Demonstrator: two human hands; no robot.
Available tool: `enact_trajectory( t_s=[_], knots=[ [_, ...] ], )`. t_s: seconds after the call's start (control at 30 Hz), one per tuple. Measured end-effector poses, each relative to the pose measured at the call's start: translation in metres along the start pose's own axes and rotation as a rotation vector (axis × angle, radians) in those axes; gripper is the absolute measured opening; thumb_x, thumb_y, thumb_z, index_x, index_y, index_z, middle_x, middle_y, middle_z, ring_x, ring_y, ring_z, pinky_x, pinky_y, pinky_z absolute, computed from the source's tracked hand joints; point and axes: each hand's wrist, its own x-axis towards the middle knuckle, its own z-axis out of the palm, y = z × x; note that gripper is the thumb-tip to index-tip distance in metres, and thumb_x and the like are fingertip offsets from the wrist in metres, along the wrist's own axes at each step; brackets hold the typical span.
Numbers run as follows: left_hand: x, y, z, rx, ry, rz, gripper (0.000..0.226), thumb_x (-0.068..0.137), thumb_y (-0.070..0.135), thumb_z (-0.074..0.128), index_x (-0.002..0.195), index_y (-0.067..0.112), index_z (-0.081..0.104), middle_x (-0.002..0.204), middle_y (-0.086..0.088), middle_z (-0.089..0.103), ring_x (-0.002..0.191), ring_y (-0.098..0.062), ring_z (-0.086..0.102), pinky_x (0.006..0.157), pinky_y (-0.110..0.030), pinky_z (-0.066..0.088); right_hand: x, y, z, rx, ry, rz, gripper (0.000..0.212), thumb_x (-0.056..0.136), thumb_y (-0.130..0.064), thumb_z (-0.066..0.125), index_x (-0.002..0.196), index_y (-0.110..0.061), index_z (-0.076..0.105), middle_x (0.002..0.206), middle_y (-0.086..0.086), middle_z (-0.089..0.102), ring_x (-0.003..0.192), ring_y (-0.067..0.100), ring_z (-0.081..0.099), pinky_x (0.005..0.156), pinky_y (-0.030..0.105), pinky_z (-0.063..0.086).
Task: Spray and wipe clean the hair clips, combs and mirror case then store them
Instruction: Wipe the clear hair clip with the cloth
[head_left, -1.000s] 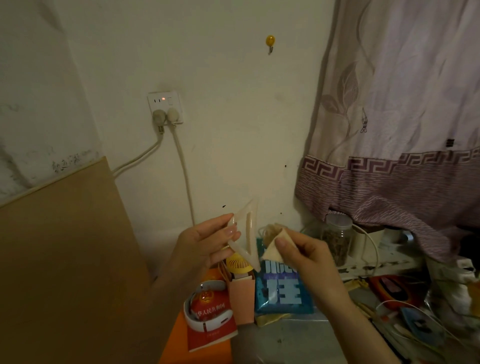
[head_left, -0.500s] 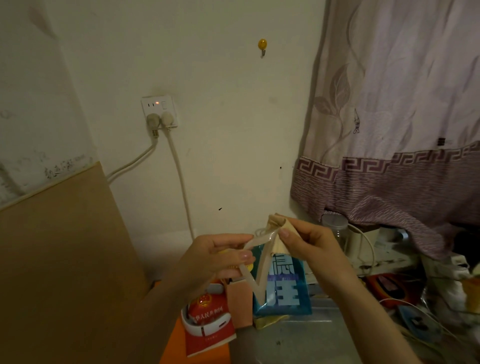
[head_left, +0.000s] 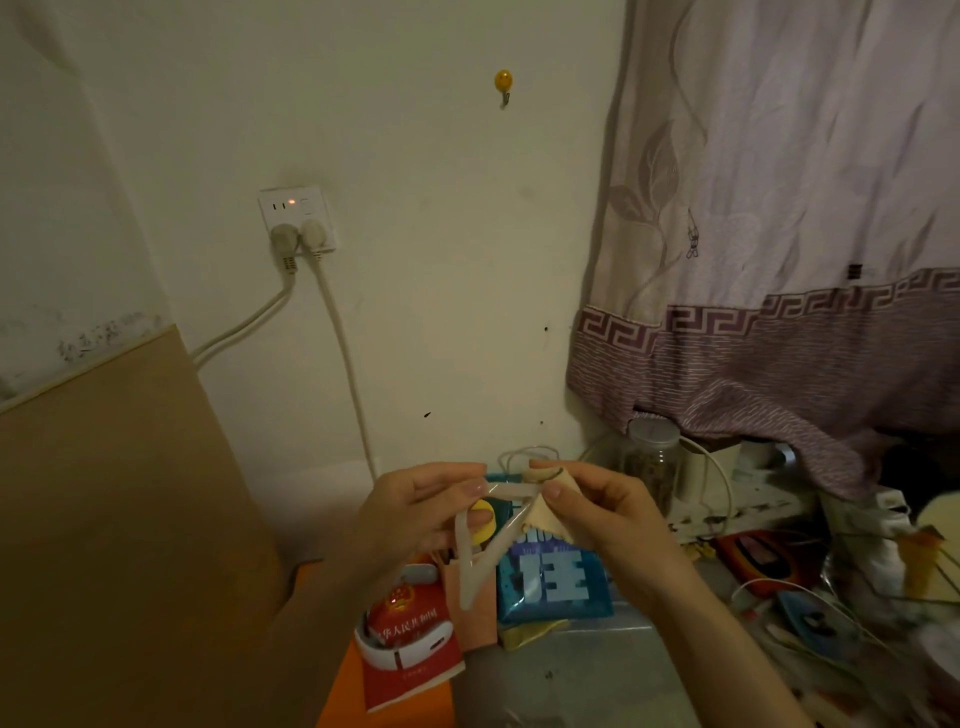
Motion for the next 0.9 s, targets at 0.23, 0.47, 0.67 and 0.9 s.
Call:
enact_trajectory(
  t_s=[0.23, 0.47, 0.67, 0.9],
  knots=[
    [0.006, -0.015, 0.011, 0.006, -0.023, -0.037, 0.038, 0.065, 0.039, 0.071, 0.098, 0.021, 0.073, 0.098, -0.005, 0.074, 0.093, -0.020, 0.071, 0.074, -0.031, 0.058, -0.012, 0.020, -0.005, 0.051, 0.127, 0.036, 0.030, 0.077, -0.025, 0.063, 0.101, -0.010, 0.073, 0.086, 0.011, 0.073, 0.074, 0.018, 0.067, 0.065, 0.025, 0.055],
    [0.012, -0.042, 0.041, -0.021, -0.158, -0.181, 0.035, 0.069, 0.029, 0.071, 0.101, 0.014, 0.073, 0.102, -0.003, 0.074, 0.095, -0.020, 0.071, 0.081, -0.035, 0.058, -0.044, 0.041, -0.027, 0.053, 0.287, 0.099, 0.028, 0.076, -0.025, 0.063, 0.097, -0.010, 0.074, 0.093, 0.015, 0.072, 0.079, 0.019, 0.067, 0.066, 0.026, 0.055],
    [0.020, -0.075, 0.082, 0.004, -0.327, -0.359, 0.032, 0.071, 0.022, 0.076, 0.102, 0.017, 0.071, 0.097, -0.002, 0.075, 0.089, -0.018, 0.072, 0.064, -0.023, 0.056, -0.078, 0.065, -0.063, 0.037, 0.427, 0.175, 0.028, 0.075, -0.032, 0.065, 0.095, -0.016, 0.077, 0.082, 0.009, 0.072, 0.072, 0.017, 0.064, 0.062, 0.026, 0.049],
    [0.034, -0.108, 0.145, 0.033, -0.393, -0.429, 0.024, 0.077, 0.019, 0.075, 0.102, 0.019, 0.073, 0.098, -0.002, 0.075, 0.089, -0.018, 0.072, 0.065, -0.021, 0.055, -0.105, 0.081, -0.124, -0.062, 0.487, 0.201, 0.026, 0.078, -0.038, 0.065, 0.088, -0.018, 0.078, 0.078, 0.012, 0.067, 0.065, 0.015, 0.058, 0.056, 0.020, 0.043]
  ],
)
